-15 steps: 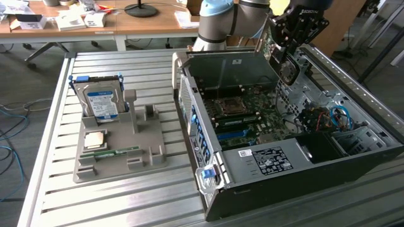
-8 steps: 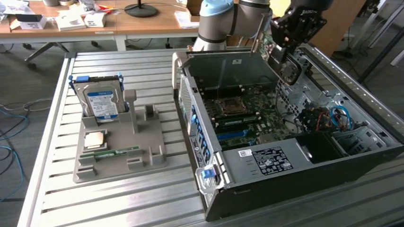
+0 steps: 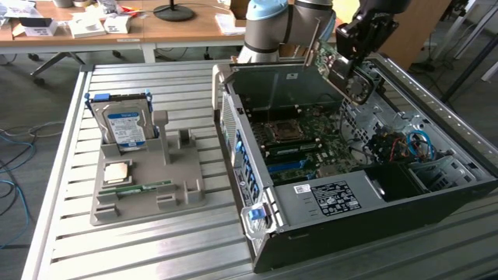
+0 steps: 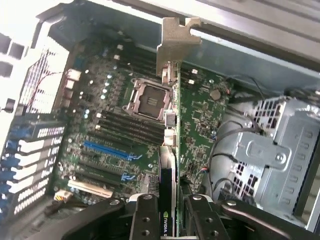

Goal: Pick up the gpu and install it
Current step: 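Insert the gpu into the slot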

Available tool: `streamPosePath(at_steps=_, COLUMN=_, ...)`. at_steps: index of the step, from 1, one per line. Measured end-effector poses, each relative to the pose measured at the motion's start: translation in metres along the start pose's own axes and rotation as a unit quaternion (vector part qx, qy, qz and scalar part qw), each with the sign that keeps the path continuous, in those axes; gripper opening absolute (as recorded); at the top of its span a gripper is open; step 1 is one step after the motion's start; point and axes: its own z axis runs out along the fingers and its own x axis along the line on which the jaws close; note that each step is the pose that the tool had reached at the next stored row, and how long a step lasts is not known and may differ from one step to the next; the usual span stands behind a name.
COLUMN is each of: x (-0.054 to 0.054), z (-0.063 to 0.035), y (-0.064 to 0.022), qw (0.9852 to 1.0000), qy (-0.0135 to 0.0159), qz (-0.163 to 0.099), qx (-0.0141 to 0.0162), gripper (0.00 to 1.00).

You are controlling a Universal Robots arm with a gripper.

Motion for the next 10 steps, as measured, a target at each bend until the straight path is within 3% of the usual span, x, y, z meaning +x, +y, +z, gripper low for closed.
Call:
streamPosePath(at_steps=5, x=0.0, z=0.0005, y=0.0, qw=0.999, qy=0.0022, qz=-0.045, qx=-0.0008, gripper=0.26)
streamPosePath(at_steps=10, x=0.0, z=0.0009, y=-0.0001, qw=0.9959, qy=0.0045, qz=-0.091, qx=-0.0015, gripper=0.26)
